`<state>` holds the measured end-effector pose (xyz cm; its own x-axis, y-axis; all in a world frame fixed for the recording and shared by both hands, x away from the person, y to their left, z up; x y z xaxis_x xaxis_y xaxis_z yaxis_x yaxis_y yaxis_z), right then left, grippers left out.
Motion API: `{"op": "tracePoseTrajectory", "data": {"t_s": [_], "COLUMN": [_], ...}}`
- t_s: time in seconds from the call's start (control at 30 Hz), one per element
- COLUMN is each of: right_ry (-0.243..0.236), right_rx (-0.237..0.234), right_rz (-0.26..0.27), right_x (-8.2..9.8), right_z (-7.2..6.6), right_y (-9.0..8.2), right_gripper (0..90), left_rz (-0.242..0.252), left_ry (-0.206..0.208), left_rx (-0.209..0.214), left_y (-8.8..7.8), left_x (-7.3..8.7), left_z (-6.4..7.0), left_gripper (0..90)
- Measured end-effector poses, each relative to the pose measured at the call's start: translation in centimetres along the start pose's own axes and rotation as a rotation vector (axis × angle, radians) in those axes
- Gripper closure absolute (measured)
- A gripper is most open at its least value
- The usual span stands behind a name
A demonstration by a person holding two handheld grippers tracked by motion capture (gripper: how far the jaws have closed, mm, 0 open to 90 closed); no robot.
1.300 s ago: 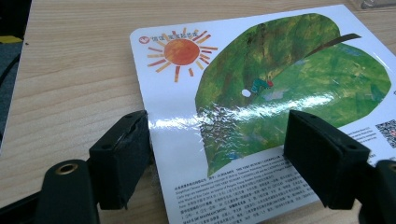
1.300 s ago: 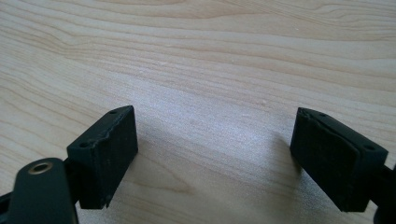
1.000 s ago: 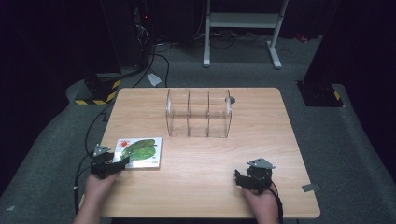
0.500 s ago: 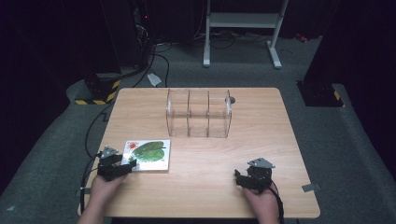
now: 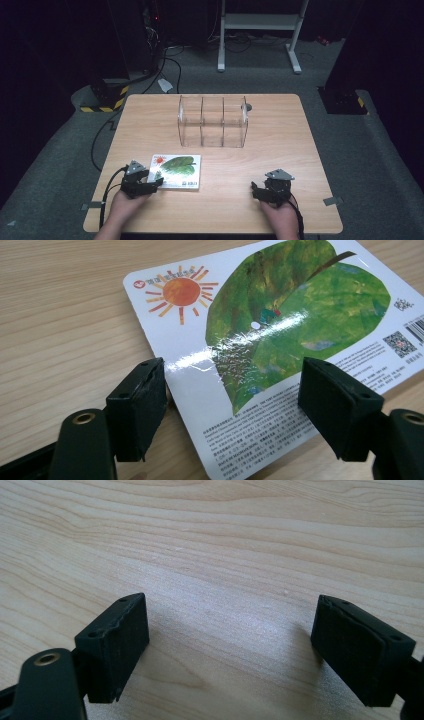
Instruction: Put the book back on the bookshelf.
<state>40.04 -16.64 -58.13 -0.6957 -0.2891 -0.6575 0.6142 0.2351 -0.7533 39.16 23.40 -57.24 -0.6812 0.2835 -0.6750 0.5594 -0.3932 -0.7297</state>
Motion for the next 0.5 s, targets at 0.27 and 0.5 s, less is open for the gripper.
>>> {"op": "tracePoseTrajectory", "data": {"t_s": [0.27,0.5], "right_ry": [0.000,0.000], "right_rx": [0.000,0.000], "right_rz": [0.000,0.000], "right_x": [0.0,0.0], "right_z": [0.0,0.0], "right_y": [0.0,0.0], "right_gripper": [15.1,15.1], "left_rz": [-0.016,-0.016], "left_ry": [0.062,0.097], "left_rx": [0.052,0.105], "left_y": [0.6,1.1], "left_x": [-0.2,-0.2], "left_z": [3.3,5.5], "left_gripper": [27.1,26.6]}}
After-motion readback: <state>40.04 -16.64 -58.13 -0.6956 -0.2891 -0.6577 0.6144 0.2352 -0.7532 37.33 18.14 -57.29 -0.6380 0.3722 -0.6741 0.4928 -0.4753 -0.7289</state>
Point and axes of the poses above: each handheld gripper's, and its own axes: y roughly forward along the jaws, x roughly out of its underside, z roughly to its right, the point moved 8 cm from there along y, roughly forward along the jaws, and after that the axes turned 4 degrees about -z, right-handed, at the moved point
